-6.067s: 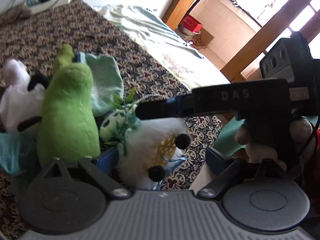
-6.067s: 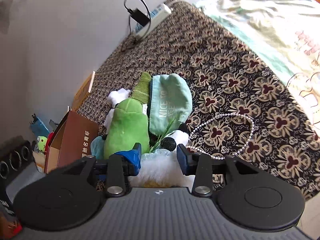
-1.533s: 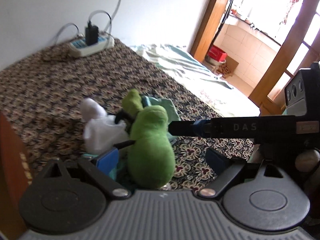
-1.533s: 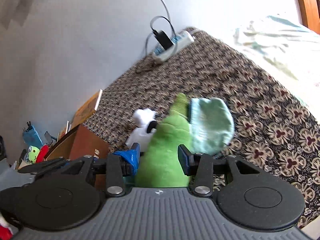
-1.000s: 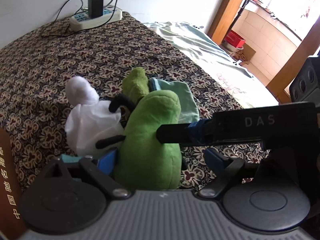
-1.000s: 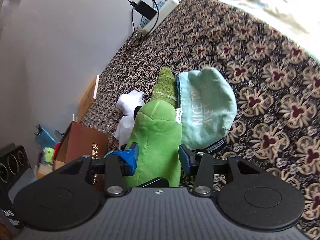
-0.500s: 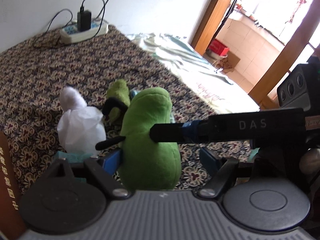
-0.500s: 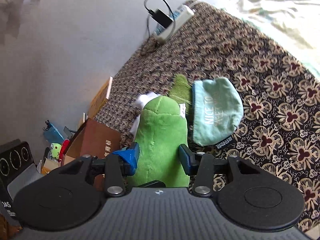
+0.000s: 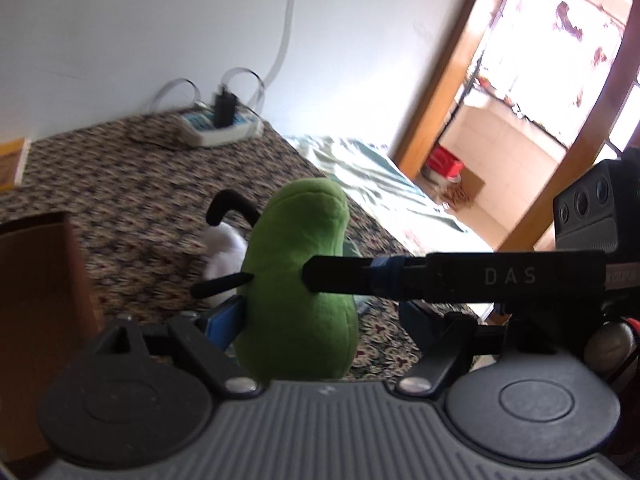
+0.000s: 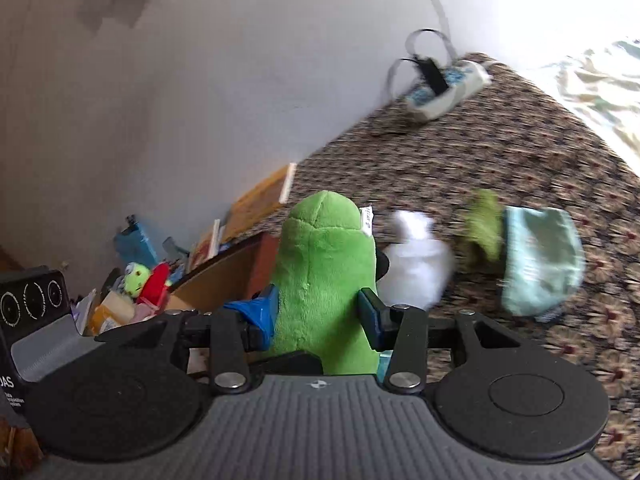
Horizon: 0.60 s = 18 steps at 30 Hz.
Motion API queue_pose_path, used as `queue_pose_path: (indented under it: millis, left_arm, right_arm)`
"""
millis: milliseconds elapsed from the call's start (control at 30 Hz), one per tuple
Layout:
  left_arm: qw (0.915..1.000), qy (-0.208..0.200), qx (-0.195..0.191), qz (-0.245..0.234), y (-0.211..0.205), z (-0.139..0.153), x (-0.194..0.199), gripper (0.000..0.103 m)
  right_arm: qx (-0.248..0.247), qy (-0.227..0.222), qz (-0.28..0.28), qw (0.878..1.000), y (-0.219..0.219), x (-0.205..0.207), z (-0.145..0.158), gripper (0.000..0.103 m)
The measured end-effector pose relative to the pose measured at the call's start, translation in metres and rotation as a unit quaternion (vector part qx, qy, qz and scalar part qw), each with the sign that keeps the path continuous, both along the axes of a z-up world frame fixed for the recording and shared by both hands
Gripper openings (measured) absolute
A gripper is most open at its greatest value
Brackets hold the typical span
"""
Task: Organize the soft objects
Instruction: 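Carry the green plush into the cardboard box and open the left gripper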
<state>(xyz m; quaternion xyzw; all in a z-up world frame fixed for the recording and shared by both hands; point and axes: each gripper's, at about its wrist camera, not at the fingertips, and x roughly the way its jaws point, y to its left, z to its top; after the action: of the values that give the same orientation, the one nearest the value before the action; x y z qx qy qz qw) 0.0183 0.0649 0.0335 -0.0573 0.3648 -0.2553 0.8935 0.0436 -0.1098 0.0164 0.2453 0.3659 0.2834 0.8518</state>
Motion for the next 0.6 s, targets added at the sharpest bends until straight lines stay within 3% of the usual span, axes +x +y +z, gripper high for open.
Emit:
queue_pose_path:
  millis: [367,600]
  left_arm:
    - [0.9958,-0.048,-0.004,0.078,0.115,0.029,-0.029,0.081]
    - [0.9916,-0.054,0.011,0.117,0.183,0.031,-0.027,0.081]
  right_arm:
    - [-0.002,-0.065,0.083,0.994,0.119,0.009,0.031,0.029]
    - [0.003,-0.073,0.125,0.989,0.186,0.025,0.027,0.029]
